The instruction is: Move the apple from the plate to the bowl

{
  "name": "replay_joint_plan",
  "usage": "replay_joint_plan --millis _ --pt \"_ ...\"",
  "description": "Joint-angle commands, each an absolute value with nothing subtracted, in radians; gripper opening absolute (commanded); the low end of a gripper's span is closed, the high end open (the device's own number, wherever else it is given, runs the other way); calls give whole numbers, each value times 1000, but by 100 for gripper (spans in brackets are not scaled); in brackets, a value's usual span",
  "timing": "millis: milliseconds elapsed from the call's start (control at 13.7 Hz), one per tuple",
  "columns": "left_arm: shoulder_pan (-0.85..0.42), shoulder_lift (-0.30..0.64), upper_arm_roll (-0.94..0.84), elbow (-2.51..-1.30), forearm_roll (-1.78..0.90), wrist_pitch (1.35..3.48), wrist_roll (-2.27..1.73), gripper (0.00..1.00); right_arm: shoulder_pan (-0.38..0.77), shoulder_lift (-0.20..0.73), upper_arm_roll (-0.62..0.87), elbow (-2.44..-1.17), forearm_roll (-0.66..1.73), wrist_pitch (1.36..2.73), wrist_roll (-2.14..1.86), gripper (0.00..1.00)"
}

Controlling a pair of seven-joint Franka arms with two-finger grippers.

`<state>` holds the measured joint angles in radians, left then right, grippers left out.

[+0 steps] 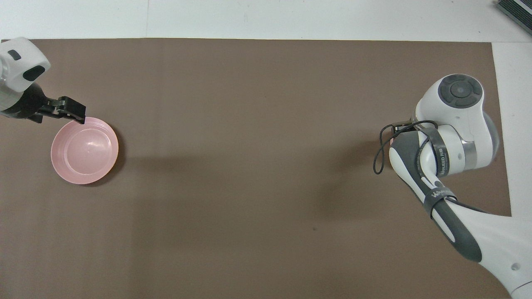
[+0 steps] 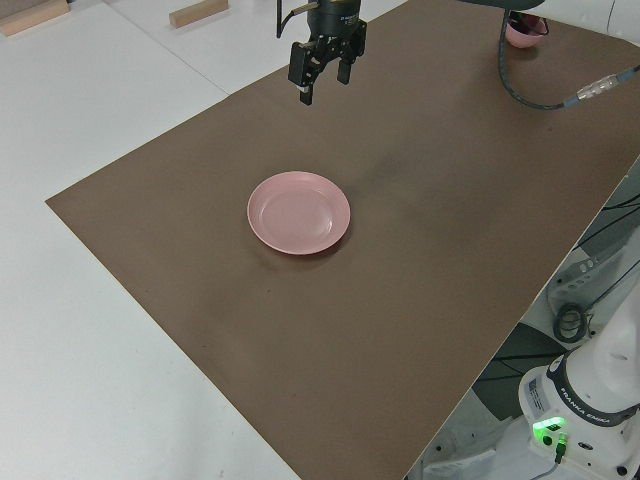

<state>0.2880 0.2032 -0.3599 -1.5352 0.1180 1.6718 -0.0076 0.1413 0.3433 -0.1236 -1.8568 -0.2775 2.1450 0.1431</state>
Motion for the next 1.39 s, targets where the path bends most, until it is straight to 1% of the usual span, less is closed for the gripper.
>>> replay_joint_plan --millis 0,73,146,292,438,584,657,803,876,1021,1167,1240,1313 --pt "284 160 -367 -1497 117 1580 -6 100 130 354 -115 -1852 -310 2168 181 0" --pt "284 146 -371 -1473 109 1550 -8 100 130 357 -115 -1850 -308 2169 187 1" --pt "287 100 -365 -1483 103 1539 -8 100 130 357 -115 -1851 -308 2168 187 3" --pt "291 65 -357 -1502 100 1545 -8 100 130 357 -114 -1852 -299 2169 187 15" --pt "291 63 -356 -1502 100 1543 -8 100 130 357 -114 -1852 -295 2168 186 29" --pt "288 64 -357 -1499 100 1548 -5 100 130 357 -114 -1853 -293 2168 187 40" --pt "282 66 -365 -1500 100 1548 -3 100 129 357 -114 -1853 -291 2168 187 44" --pt "215 49 -316 -1490 97 1534 -2 100 129 357 -114 -1858 -291 2169 189 52" --pt "159 14 -245 -1491 91 1540 5 100 130 357 -114 -1858 -291 2169 189 56" --pt "25 -15 -102 -1489 87 1522 6 100 129 357 -114 -1858 -291 2168 189 66" --pt "-49 -29 -49 -1493 80 1484 8 100 129 357 -114 -1855 -291 2168 187 77" --pt "-73 -32 -25 -1493 80 1464 8 100 129 357 -114 -1855 -291 2166 187 85" --pt "-68 -37 -23 -1500 78 1454 9 100 129 357 -114 -1853 -291 2163 187 95"
